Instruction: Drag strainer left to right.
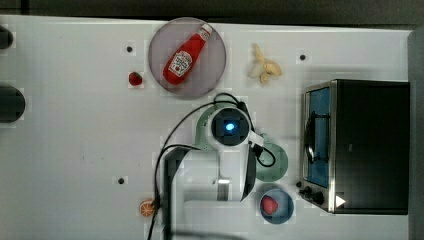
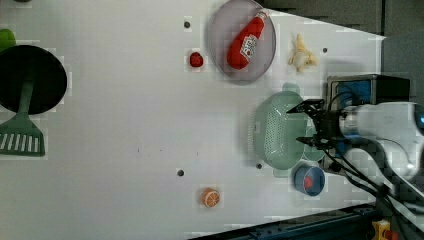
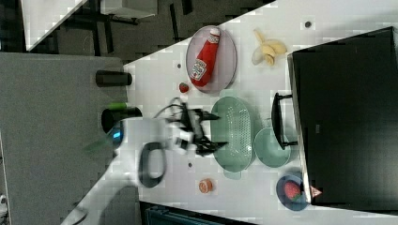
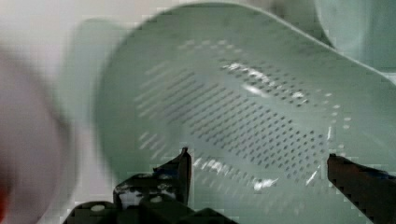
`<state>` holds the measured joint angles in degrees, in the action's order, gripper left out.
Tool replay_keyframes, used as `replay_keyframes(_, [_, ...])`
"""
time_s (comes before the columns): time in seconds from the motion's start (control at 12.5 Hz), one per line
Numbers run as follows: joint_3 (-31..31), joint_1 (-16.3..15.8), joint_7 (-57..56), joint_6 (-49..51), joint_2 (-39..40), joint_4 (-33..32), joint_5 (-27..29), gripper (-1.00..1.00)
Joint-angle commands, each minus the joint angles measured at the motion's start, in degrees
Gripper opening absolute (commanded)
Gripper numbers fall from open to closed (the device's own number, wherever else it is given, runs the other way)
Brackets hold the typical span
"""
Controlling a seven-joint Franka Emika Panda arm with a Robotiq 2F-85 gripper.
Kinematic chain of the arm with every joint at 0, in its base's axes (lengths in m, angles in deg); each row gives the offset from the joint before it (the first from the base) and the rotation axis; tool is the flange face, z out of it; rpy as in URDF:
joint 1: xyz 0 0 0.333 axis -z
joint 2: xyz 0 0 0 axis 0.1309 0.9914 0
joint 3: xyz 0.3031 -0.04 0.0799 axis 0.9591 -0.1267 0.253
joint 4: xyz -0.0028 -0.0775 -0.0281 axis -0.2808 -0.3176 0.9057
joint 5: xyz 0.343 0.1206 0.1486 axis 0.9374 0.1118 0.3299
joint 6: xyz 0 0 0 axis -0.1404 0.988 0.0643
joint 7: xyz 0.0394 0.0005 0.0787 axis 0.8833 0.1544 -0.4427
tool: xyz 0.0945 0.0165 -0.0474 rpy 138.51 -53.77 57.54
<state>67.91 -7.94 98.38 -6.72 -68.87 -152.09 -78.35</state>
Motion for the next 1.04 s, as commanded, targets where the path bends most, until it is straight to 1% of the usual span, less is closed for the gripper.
replay_keyframes(0.08, [3.29, -0.80, -14.75, 4.78, -11.45, 2.29, 0.20, 1.00])
replay_keyframes(0.32, [3.15, -0.75, -21.75, 12.95, -21.51, 2.49, 0.20, 1.00])
replay_keyframes(0.48, [3.22, -0.74, -21.99, 22.04, -28.12, 3.65, 0.20, 1.00])
replay_keyframes(0.64, [3.11, -0.66, -22.12, 31.91, -33.55, 6.57, 0.15, 1.00])
replay_keyframes(0.8, [2.02, -0.35, -22.36, 39.56, -36.01, 9.83, 0.14, 1.00])
replay_keyframes(1.04, [-0.02, -0.36, -27.89, 41.25, -35.52, 12.78, 0.19, 1.00])
